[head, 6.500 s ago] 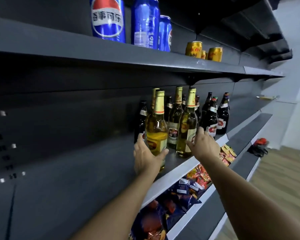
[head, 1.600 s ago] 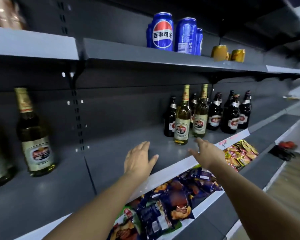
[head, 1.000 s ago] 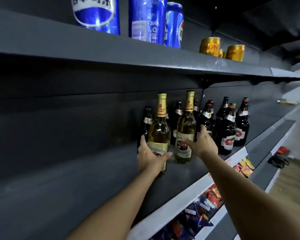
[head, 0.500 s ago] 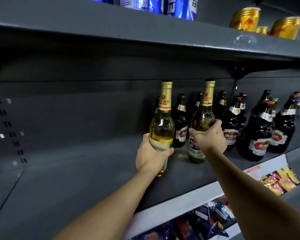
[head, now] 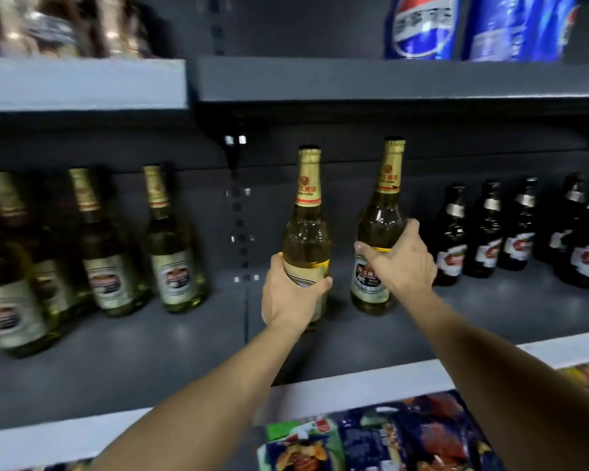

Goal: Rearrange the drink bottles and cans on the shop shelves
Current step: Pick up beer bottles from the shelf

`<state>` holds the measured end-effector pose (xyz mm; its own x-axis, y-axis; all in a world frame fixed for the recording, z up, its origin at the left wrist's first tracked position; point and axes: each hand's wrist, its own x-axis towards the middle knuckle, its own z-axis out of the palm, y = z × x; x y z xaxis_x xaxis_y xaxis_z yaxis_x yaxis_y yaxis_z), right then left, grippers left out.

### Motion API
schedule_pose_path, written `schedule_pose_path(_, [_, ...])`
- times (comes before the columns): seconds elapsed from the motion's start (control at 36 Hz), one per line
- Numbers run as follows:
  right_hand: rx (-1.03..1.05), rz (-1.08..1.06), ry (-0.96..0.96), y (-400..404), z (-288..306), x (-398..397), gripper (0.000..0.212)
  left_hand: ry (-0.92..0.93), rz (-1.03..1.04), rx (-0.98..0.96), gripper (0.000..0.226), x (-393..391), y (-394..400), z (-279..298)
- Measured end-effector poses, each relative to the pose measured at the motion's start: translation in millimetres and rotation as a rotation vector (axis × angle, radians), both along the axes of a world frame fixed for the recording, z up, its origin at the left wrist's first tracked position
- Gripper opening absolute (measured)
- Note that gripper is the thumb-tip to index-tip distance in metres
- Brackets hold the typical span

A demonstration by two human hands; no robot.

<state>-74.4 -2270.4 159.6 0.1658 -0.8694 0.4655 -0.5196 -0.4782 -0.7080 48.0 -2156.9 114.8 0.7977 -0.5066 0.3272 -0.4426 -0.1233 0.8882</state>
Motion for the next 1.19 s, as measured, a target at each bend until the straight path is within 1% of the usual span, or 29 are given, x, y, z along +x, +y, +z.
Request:
schedule_pose_path(0.14, [0.031, 0.093, 0.017, 67, 9, 60, 0.074, -0.008, 0.120, 0.011, 0.070, 61, 73, 3])
schedule_pose_path(0.28, [0.056, 0.215, -0.004, 115, 10, 106, 0.073, 0.026, 0.248, 0.011, 0.062, 109, 127, 6])
schedule_pose_path(0.33, [0.071, 0.259, -0.004, 129, 9, 124, 0.071, 0.033, 0.295, 0.007, 0.064, 126, 143, 4])
schedule_pose_path(0.44, [0.164, 0.307, -0.069, 150, 3, 154, 0.070, 0.044, 0.361, 0.007, 0.067, 154, 170, -5])
schedule_pose_path(0.53, [0.155, 0.336, -0.010, 161, -3, 172, 0.074, 0.057, 0.392, 0.020, 0.075, 175, 185, -12])
schedule_pose_path(0.64, [0.103, 0.379, 0.094, 173, -10, 191, 0.074, 0.086, 0.407, 0.014, 0.070, 197, 193, -13])
schedule_pose_path(0.81, [0.106, 0.407, 0.122, 184, -15, 214, 0.068, 0.083, 0.407, 0.048, 0.075, 227, 199, -12])
schedule_pose_path(0.97, [0.090, 0.362, 0.136, 191, -17, 237, 0.076, 0.073, 0.372, 0.062, 0.074, 248, 201, -11])
schedule_pose_path(1.14, [0.087, 0.329, 0.130, 199, -19, 256, 0.088, 0.118, 0.268, 0.067, 0.078, 266, 204, -13])
schedule_pose_path(1.19, [0.082, 0.334, 0.134, 200, -20, 260, 0.088, 0.130, 0.236, 0.061, 0.079, 268, 205, -15])
